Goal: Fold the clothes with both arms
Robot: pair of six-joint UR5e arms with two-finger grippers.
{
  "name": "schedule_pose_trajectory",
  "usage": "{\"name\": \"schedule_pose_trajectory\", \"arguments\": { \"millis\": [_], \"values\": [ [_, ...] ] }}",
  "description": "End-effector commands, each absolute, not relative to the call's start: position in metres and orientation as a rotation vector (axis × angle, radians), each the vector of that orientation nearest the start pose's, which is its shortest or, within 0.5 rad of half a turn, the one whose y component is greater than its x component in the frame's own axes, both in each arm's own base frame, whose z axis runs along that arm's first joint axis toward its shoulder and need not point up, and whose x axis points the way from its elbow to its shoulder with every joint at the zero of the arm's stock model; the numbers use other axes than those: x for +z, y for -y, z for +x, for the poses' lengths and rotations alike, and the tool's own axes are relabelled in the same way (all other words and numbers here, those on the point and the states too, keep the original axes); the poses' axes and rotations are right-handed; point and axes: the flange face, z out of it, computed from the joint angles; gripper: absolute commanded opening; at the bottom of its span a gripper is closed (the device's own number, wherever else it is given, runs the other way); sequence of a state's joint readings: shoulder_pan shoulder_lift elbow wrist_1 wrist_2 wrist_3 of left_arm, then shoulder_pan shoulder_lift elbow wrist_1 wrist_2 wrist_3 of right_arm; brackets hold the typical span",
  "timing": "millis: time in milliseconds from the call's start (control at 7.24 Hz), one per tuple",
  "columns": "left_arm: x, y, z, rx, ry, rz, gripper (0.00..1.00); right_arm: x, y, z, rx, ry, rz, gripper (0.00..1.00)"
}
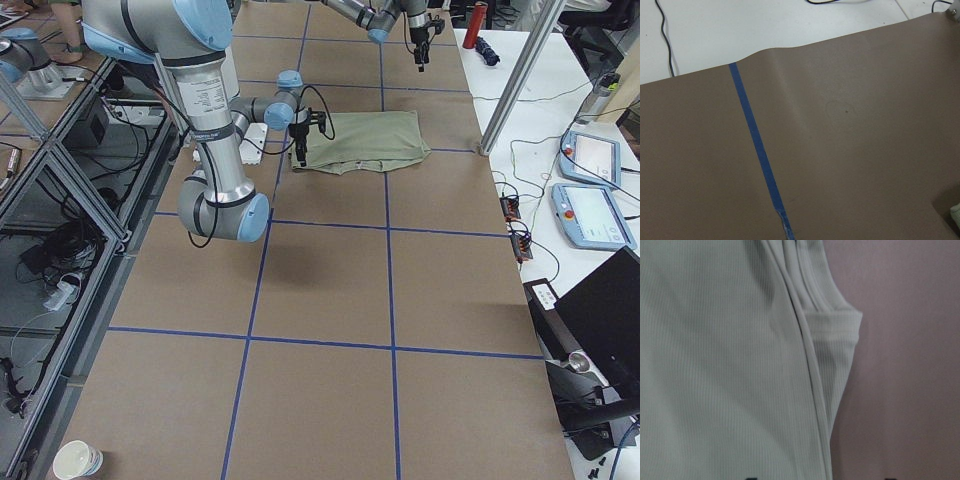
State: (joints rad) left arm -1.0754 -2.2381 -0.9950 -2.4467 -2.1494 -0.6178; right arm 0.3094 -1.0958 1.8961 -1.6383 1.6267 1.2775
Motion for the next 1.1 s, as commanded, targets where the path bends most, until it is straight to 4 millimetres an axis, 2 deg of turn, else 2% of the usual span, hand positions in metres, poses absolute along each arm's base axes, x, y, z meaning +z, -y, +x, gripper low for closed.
{"name": "schedule_pose_trajectory", "arguments": {
  "millis": [0, 138, 276, 552, 966],
  "values": [
    [0.424, 0.723, 0.301, 0.170, -0.947, 0.515, 1.00, 0.244, 0.405, -0.550, -0.026, 0.688, 0.210, 1.00],
    [0.424, 0.723, 0.301, 0.170, -0.947, 0.515, 1.00, 0.237, 0.443, -0.560, -0.040, 0.660, 0.217, 1.00],
    [0.423, 0.723, 0.301, 0.171, -0.949, 0.517, 1.00, 0.243, 0.465, -0.570, -0.050, 0.638, 0.213, 1.00],
    [0.421, 0.722, 0.301, 0.164, -0.953, 0.517, 1.00, 0.260, 0.475, -0.585, -0.054, 0.652, 0.222, 1.00],
    [0.420, 0.722, 0.301, 0.160, -0.955, 0.516, 1.00, 0.271, 0.477, -0.589, -0.082, 0.628, 0.217, 1.00]
  ]
}}
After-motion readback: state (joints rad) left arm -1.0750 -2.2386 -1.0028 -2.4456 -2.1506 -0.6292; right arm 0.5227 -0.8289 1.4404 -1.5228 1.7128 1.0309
